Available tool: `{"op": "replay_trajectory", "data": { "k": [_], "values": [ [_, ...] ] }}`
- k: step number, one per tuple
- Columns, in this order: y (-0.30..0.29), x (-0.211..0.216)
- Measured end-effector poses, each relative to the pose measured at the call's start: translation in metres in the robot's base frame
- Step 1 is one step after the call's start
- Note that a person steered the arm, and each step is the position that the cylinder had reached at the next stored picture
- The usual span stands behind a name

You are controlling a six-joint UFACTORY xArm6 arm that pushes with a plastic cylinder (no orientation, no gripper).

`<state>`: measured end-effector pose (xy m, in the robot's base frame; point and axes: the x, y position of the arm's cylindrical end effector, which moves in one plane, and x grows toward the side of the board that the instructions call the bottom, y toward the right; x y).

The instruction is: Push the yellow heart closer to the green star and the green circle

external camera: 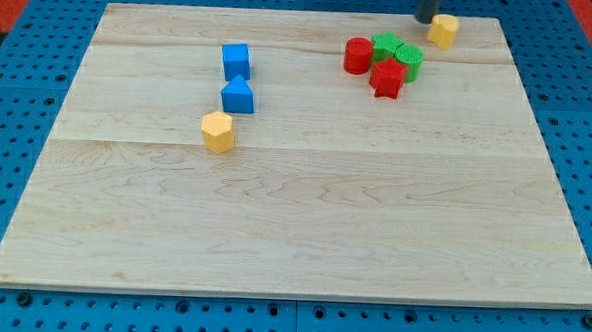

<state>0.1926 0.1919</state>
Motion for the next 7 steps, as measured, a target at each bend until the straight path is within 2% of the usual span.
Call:
{"op": "replay_trajectory", "data": {
  "k": [2, 3, 5, 6, 7],
  "values": [
    [0.076, 0.002],
    [0.085, 0.013],
    [0.043, 0.029],
    [-0.002, 0.029],
    [0.000, 0.041]
  ]
}}
